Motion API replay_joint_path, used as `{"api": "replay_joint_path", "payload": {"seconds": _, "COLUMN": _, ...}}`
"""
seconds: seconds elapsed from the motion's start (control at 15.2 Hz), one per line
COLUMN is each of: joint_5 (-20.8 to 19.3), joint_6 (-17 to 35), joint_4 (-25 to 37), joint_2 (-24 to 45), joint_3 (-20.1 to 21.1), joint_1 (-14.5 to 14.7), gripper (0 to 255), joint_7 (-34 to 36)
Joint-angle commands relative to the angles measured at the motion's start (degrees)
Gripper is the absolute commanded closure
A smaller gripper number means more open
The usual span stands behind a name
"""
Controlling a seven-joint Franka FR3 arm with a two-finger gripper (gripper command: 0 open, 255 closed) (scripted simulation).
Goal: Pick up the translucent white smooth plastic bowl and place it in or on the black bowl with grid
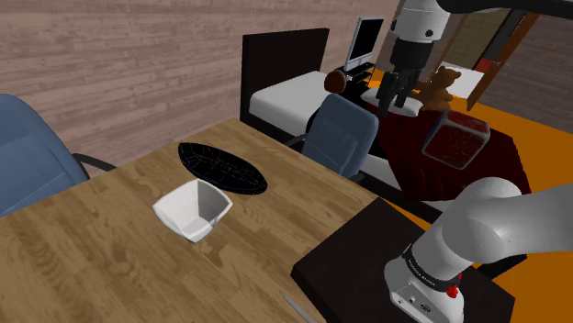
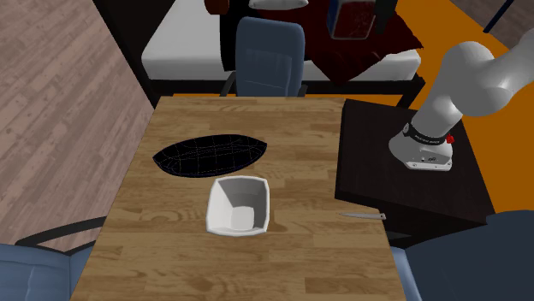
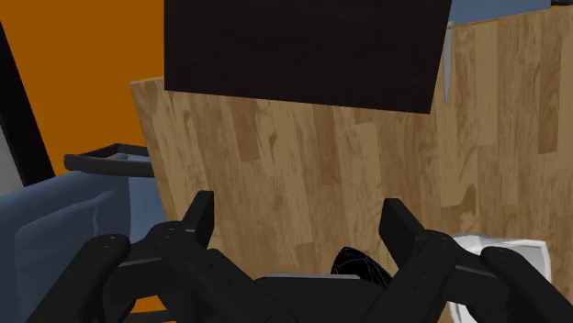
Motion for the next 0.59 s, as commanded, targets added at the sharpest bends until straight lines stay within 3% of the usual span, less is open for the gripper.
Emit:
{"api": "replay_joint_path", "payload": {"seconds": 0.0, "joint_5": 0.0, "joint_6": 0.0, "joint_4": 0.0, "joint_2": 0.0, "joint_3": 0.0, "joint_1": 0.0, "gripper": 0, "joint_7": 0.0}}
{"api": "replay_joint_path", "payload": {"seconds": 0.53, "joint_5": 5.6, "joint_6": 15.7, "joint_4": -7.0, "joint_2": 7.6, "joint_3": 0.9, "joint_1": 2.5, "gripper": 0, "joint_7": 0.8}}
